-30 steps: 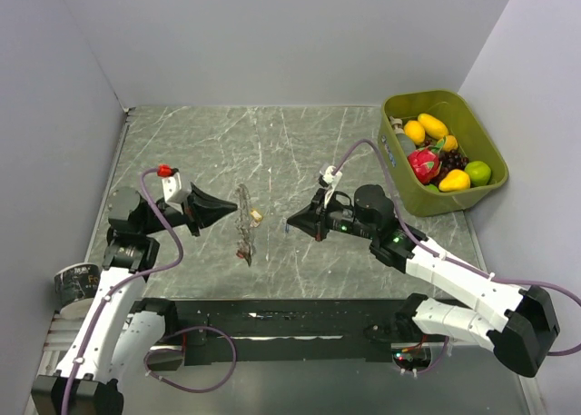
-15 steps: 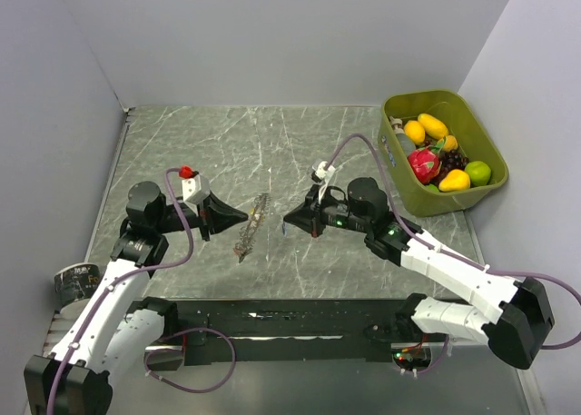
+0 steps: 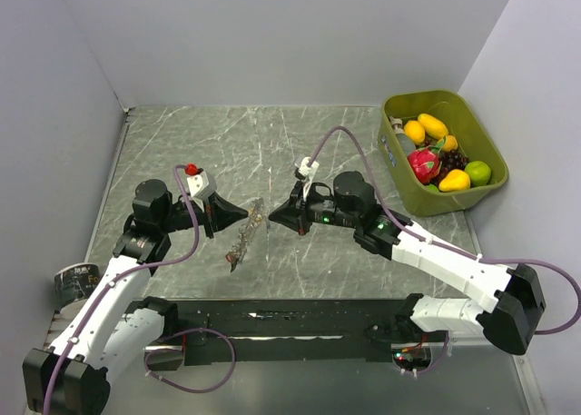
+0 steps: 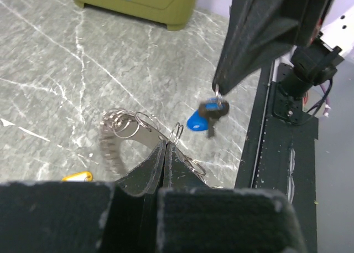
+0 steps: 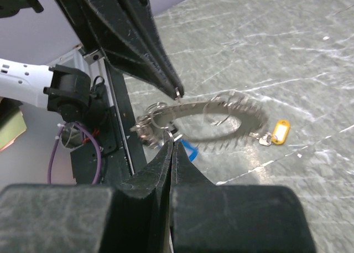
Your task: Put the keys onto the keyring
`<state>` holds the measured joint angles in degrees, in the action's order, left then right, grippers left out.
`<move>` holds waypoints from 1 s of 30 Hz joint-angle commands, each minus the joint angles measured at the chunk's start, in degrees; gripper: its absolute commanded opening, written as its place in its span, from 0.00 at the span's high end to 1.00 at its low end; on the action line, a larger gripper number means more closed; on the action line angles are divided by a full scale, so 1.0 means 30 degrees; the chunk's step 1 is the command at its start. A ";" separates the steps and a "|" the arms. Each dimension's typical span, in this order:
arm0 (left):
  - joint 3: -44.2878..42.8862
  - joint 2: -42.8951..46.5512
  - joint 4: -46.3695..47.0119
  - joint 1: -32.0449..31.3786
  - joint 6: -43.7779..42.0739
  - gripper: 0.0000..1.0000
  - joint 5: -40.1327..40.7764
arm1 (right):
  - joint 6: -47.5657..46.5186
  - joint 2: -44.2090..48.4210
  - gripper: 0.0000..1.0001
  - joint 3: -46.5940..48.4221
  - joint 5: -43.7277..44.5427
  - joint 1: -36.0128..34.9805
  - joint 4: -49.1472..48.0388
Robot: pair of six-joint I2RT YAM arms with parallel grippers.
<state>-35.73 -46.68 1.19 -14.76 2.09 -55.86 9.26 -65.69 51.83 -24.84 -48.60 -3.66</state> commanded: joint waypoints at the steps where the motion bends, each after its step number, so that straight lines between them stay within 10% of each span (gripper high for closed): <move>1: -0.1041 0.0178 0.0628 -0.0088 -0.0345 0.99 0.0629 | -0.0273 -0.0397 1.00 0.1208 0.0224 -0.0353 -0.0332; 30: -0.1129 0.0031 0.0540 -0.0147 -0.0315 0.99 0.0337 | -0.0127 -0.2889 1.00 0.3143 0.3065 -0.1408 0.0137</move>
<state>-36.05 -46.76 0.75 -14.98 2.09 -53.69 9.08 -74.83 58.24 -17.72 -52.38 -1.87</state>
